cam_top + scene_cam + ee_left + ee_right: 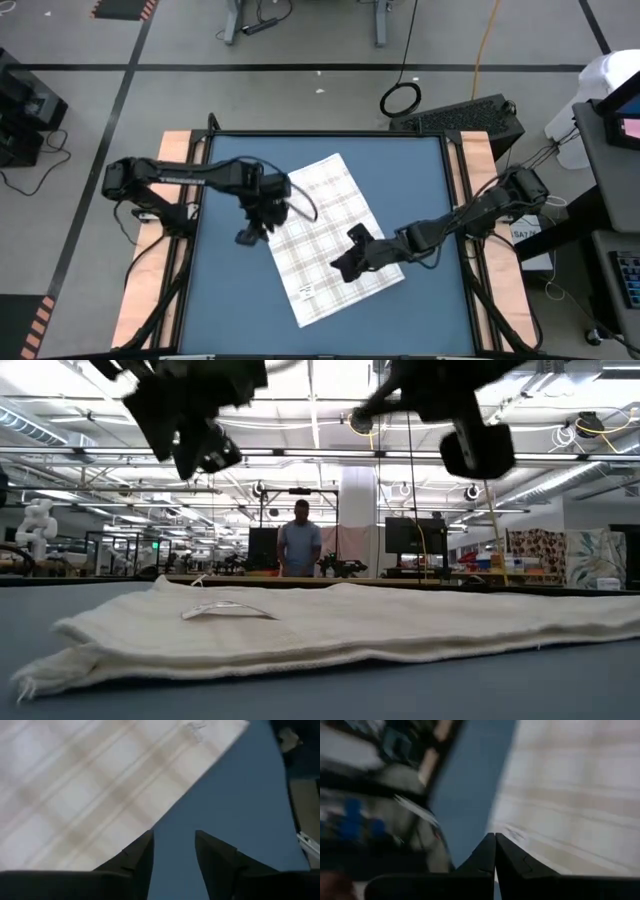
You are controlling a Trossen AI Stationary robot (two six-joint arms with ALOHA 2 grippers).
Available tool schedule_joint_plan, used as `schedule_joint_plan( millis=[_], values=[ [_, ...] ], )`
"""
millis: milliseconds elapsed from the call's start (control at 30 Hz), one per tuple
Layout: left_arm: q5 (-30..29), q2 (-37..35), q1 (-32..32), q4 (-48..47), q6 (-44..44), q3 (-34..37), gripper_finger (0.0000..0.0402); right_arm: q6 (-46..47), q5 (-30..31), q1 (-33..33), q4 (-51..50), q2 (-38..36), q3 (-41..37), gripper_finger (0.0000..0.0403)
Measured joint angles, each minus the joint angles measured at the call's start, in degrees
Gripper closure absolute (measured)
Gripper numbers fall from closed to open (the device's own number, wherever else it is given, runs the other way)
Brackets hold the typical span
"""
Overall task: Roll towel
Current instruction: Fold the white towel
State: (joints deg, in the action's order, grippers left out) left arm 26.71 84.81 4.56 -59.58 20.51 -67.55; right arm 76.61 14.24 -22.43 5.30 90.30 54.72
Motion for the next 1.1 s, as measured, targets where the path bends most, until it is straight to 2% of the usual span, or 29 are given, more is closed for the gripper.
schedule_joint_plan(
  millis=[100, 200, 333, 467, 667, 800, 1100],
  values=[
    [-0.04, -0.12, -4.56, 3.35, 0.00, 0.00, 0.0248, 0.47, 7.32, -1.86, 4.05, 0.47, 0.68, 0.0403],
    [-0.19, -0.08, -8.37, 5.41, -0.84, 0.00, 0.0248, 1.00, 8.90, -2.83, 2.13, 1.07, 2.99, 0.0403],
    [-0.74, -0.20, -12.70, 8.47, -6.18, 0.00, 0.0248, -1.46, 6.96, -3.35, -1.25, 1.85, 6.95, 0.0403],
    [-0.76, -0.83, -16.31, 7.89, -9.63, 0.00, 0.0248, -2.88, 0.94, -3.51, -7.61, 1.92, 11.91, 0.0403],
    [-1.08, -1.87, -20.35, 8.19, -11.22, 0.07, 0.0249, -9.82, 0.55, -6.48, -17.90, 6.30, 21.76, 0.0397],
    [-3.82, -2.07, -22.61, 8.28, -14.80, 0.07, 0.0249, -14.96, 0.45, -8.84, -17.54, 12.61, 27.11, 0.0361],
    [-8.07, -2.07, -26.73, 7.85, -21.64, 0.07, 0.0249, -19.07, 0.46, -11.61, -17.36, 30.13, 39.97, 0.0237]
  ],
)
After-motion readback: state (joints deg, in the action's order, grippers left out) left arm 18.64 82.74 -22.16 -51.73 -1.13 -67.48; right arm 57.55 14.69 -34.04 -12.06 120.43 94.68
